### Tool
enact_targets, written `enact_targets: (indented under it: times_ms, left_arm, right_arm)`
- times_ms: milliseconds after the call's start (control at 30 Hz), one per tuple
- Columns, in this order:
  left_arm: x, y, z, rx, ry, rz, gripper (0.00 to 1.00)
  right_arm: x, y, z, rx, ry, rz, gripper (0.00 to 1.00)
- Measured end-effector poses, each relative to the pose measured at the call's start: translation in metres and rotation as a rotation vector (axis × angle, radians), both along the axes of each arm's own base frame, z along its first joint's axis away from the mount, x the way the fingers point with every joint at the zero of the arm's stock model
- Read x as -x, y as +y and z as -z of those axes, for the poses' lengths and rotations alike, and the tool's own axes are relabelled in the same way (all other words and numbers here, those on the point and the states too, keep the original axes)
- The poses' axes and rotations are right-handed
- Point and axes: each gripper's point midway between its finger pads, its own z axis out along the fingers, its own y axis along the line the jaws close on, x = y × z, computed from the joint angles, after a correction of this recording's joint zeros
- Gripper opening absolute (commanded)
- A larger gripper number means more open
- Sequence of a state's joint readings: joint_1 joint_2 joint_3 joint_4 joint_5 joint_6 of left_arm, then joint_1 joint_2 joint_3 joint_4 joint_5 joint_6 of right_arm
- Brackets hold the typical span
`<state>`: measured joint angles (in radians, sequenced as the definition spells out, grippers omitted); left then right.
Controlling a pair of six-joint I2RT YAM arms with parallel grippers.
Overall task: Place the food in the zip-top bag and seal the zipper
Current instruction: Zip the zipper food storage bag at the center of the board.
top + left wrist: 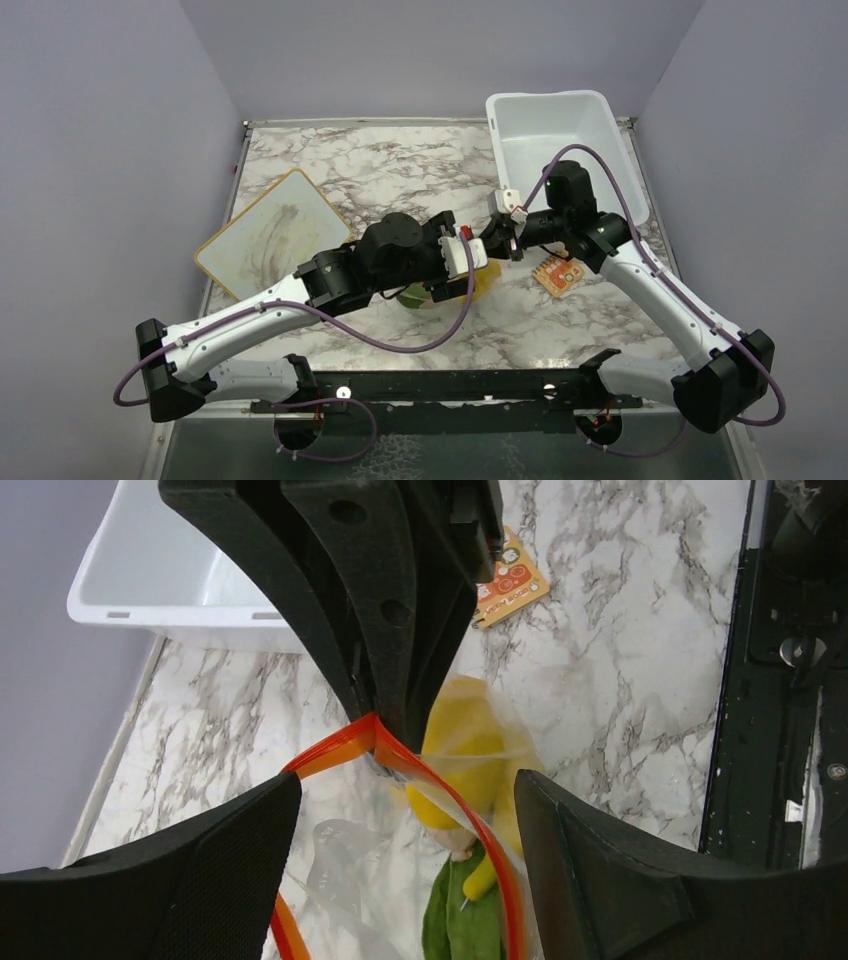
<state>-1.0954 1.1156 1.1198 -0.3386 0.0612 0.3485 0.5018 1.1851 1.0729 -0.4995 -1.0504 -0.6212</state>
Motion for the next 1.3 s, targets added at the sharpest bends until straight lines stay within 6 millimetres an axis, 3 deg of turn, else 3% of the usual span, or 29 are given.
enact_targets:
  times_ms: [200, 400, 533, 633, 967, 1300]
  left_arm:
    - [-0.011, -0.001, 0.012, -0.047, -0.006, -0.042, 0.89]
    - [-0.007, 0.003, 0.012, -0.062, -0.014, -0.025, 0.88]
    - [-0.002, 0.008, 0.001, -0.047, -0.033, -0.001, 0.81]
    - [0.001, 0.008, -0.005, -0.042, -0.053, 0.024, 0.77]
    - [-0.005, 0.011, 0.018, -0.102, 0.011, 0.070, 0.77]
    - [-0.011, 0.016, 0.029, -0.098, 0.070, 0.066, 0.86]
  right_arm:
    - [0.003, 0.000, 0.010, 0.007, -0.013, -0.041, 0.01]
    - [-0.002, 0.002, 0.024, 0.040, 0.000, -0.060, 0.01]
    - [-0.002, 0.003, 0.027, 0.046, -0.019, -0.081, 0.01]
    - [-0.002, 0.003, 0.026, 0.039, -0.040, -0.094, 0.01]
    - [0.004, 0.008, 0.015, -0.021, -0.096, -0.159, 0.01]
    - [0.003, 0.010, 0.012, -0.033, -0.079, -0.154, 0.01]
